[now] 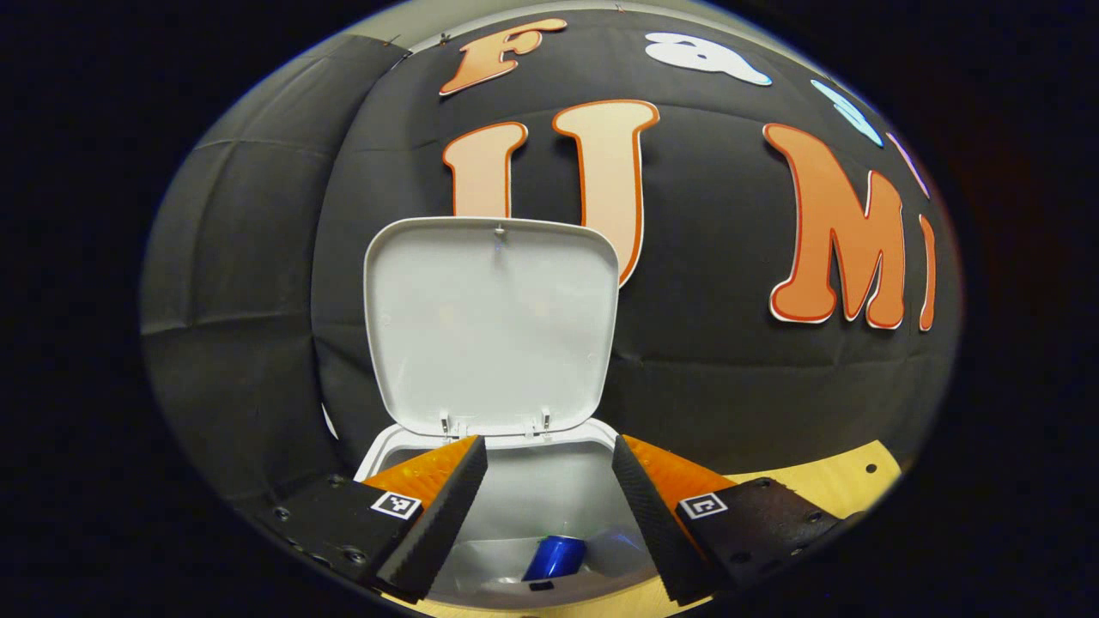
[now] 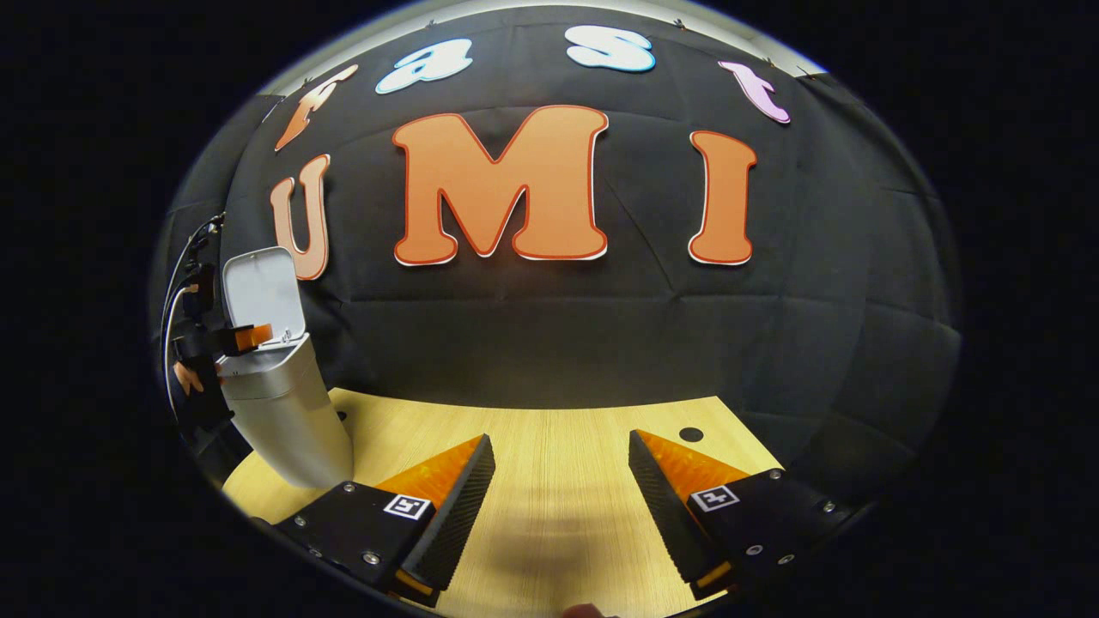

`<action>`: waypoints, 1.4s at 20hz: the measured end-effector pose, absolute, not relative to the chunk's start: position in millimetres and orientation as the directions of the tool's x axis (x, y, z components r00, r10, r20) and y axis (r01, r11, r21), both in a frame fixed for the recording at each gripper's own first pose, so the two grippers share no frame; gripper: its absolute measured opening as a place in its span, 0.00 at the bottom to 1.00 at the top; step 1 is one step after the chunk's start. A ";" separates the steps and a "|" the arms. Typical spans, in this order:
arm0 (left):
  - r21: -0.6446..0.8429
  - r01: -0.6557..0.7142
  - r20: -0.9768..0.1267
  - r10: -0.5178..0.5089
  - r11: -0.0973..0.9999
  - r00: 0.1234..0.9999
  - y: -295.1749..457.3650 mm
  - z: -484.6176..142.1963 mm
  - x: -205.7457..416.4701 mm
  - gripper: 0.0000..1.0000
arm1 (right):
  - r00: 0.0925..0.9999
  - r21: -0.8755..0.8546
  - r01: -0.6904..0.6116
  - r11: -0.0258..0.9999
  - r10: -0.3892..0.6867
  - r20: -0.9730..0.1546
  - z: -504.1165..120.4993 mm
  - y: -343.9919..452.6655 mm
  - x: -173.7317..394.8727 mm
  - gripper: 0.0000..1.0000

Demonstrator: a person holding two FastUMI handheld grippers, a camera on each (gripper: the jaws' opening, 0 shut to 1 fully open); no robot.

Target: Press the lid of the desktop garbage bin to open it, pick up the crumpled paper on the desktop and throw it into the bin, then pick up the pop can on the desktop and drop it into the bin, and finally close the garbage bin lid.

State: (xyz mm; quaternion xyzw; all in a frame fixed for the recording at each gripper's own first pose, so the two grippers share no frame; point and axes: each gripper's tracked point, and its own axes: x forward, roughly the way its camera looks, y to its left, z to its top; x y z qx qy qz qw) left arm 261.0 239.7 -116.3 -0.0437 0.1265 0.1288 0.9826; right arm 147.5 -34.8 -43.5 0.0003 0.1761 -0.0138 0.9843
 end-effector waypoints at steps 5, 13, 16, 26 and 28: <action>-0.102 -0.274 -0.211 0.248 0.956 0.945 230.2 -70.1 214.7 0.94 | 0.943 0.011 0.025 1.000 -0.020 -0.332 -38.7 -37.5 142.6 0.94; 0.009 -0.253 -0.047 0.253 0.967 0.966 244.3 46.4 206.9 0.94 | 0.948 0.028 -0.006 1.000 0.015 -0.319 -36.2 -37.1 133.5 0.94; 0.007 -0.258 -0.026 0.258 0.966 0.966 261.5 68.9 228.3 0.92 | 0.948 0.033 0.006 0.999 0.005 -0.320 -36.9 -41.8 133.6 0.94; -0.040 -0.291 -0.209 0.276 0.956 0.938 360.5 67.3 354.3 0.94 | 0.942 0.009 0.058 0.998 -0.052 -0.330 -39.2 -55.0 135.4 0.94; -0.044 -0.297 -0.291 0.273 0.954 0.917 369.4 53.1 368.8 0.94 | 0.942 0.006 0.063 0.998 -0.057 -0.331 -38.8 -54.9 136.1 0.94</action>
